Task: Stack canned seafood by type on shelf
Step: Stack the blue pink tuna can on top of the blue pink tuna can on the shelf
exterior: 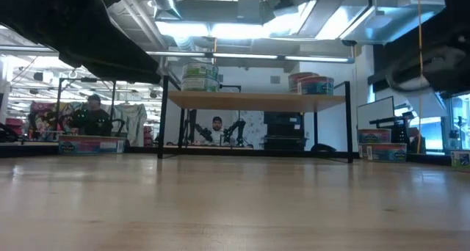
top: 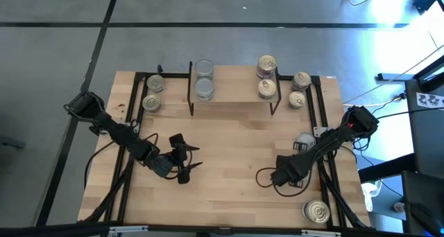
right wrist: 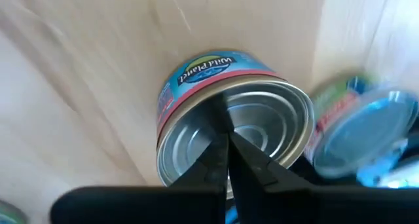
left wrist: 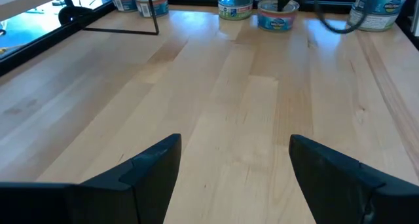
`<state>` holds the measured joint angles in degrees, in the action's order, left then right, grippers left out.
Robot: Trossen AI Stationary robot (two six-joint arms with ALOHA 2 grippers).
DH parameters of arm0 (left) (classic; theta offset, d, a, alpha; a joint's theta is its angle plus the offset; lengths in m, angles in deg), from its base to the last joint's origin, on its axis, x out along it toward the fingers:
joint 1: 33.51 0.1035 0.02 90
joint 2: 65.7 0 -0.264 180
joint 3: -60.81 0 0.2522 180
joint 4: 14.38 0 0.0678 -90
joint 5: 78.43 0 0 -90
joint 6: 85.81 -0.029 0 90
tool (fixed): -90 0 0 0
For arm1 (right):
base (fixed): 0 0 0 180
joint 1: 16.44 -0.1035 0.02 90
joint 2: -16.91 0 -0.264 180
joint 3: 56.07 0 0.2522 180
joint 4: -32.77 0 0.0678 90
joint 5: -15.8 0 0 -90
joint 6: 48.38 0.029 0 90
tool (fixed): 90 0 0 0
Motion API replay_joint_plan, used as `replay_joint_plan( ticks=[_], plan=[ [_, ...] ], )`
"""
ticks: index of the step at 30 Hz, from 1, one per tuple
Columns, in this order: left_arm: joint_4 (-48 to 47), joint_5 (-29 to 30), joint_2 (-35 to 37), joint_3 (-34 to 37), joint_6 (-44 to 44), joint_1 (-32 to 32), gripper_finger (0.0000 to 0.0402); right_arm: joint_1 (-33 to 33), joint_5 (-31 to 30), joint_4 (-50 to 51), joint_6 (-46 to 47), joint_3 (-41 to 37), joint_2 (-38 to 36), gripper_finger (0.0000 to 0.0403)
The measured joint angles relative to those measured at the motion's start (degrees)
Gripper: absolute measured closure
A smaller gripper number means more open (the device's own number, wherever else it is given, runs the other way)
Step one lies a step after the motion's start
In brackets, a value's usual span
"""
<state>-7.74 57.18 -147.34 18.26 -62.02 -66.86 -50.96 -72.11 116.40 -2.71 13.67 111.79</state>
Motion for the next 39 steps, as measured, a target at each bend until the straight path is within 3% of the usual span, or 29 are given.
replay_joint_plan(
  ticks=[13,23,39],
  plan=[
    [0.0,0.0,0.0,0.0,-0.02,0.0,0.0121,2.25,-4.32,-21.49,-6.95,4.81,0.51,0.0389],
    [0.0,0.0,0.0,0.0,0.15,0.0,0.0121,6.31,-11.13,-31.36,-13.49,4.67,1.58,0.0388],
    [-0.01,0.01,0.0,0.0,0.13,0.0,0.0121,10.33,-15.71,-48.65,-23.46,4.69,6.62,0.0388]
  ],
)
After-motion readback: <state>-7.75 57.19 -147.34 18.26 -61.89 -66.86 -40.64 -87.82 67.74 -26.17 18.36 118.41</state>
